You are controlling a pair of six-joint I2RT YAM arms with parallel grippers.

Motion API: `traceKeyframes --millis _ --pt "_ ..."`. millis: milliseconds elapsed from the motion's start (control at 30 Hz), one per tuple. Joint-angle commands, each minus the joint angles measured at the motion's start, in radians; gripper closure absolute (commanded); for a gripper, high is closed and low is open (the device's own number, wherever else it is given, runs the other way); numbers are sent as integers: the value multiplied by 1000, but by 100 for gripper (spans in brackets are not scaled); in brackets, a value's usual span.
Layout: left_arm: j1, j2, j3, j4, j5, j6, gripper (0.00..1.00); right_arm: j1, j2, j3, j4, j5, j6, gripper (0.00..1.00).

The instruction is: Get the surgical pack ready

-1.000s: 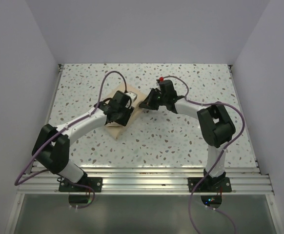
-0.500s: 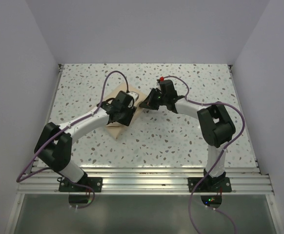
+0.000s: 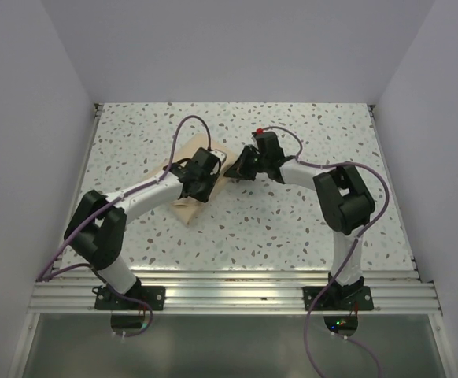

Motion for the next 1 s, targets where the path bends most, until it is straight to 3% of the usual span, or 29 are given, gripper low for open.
traceKeyframes --millis 0,167,567,600,633,733,967 --pt "-5 10 25 25 -15 -9 67 -6 21 48 28 0 0 100" --pt "-6 8 8 2 -21 0 98 -37 42 80 30 0 5 100" --pt "-5 -21 -30 5 14 8 100 -94 30 70 10 -43 -14 100" --pt "-6 -26 -29 2 15 7 99 -95 18 52 16 -55 -12 100" --pt "-5 -38 -26 -7 17 3 89 -95 -11 24 12 -84 -14 100" --pt "-6 -67 2 -36 23 -7 70 -95 -63 7 -65 -115 -69 100" --pt "-6 -101 131 -95 51 -24 62 -95 -143 140 -199 -116 -153 100"
